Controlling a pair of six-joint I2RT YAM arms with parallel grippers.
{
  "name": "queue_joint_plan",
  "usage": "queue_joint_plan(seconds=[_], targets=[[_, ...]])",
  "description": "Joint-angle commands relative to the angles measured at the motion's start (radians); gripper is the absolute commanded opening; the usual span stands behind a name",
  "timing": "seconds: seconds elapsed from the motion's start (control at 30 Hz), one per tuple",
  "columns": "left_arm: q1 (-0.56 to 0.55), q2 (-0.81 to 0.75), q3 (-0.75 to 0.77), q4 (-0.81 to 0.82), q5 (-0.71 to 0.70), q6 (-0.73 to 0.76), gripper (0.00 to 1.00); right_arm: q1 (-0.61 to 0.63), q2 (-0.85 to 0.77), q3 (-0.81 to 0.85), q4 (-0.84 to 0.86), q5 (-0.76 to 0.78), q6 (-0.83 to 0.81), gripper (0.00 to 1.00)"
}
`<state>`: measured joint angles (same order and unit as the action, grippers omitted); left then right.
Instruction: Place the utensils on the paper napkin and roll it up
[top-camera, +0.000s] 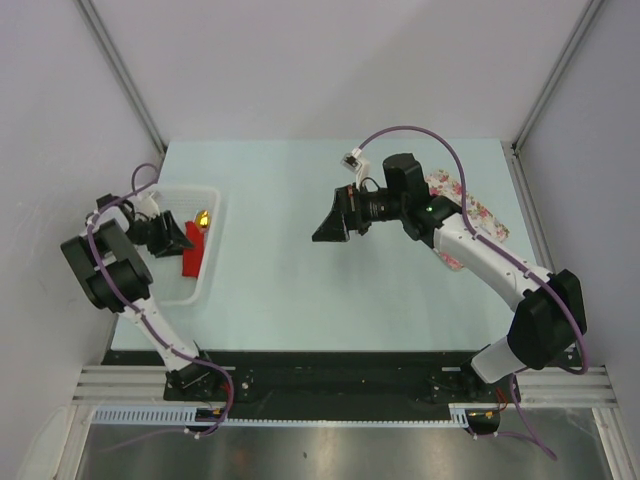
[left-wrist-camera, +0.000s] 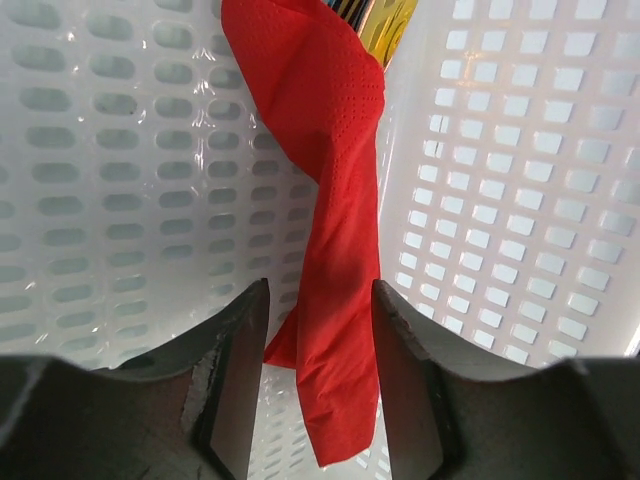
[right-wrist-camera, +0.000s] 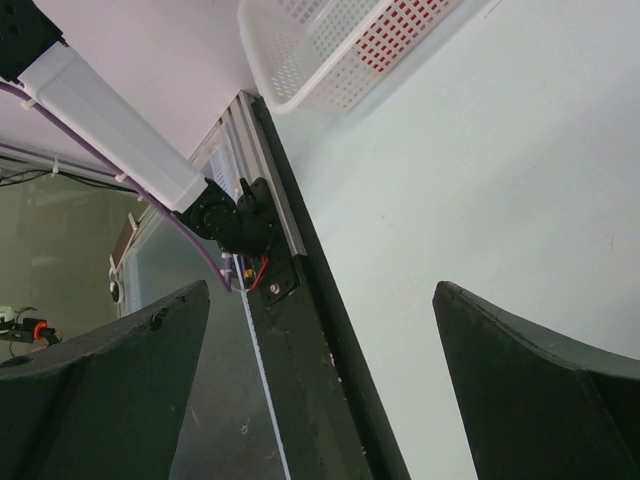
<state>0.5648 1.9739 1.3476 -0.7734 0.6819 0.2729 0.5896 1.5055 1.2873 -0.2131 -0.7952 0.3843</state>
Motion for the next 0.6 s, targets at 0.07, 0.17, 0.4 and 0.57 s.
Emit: queue_joint_plan(seconds=[0.07,0.17,0.4,0.57], targets=[[-0.003,-0.153,-0.027,0.095,-0.042,-0.034,0.5,-0.002,-0.005,0.05,0.011,-0.022,0.001,1.0],[-0.003,-0.19,-0.031,0.109,-0.053,-0.028,0.52,-0.002,-0.005,0.055,0.009,-0.027,-0.001,1.0],[-0.011,-0.337,0.008,0.138,-0.024,-0.034,0.75,-0.022,-0.013,0.081,-0.046,-0.004,-0.062,1.0],[-0.075,-0.458,0.084,0.097,-0.053,-0.038,0.89,-0.063,-0.048,0.087,-0.078,0.022,-0.097,1.0]])
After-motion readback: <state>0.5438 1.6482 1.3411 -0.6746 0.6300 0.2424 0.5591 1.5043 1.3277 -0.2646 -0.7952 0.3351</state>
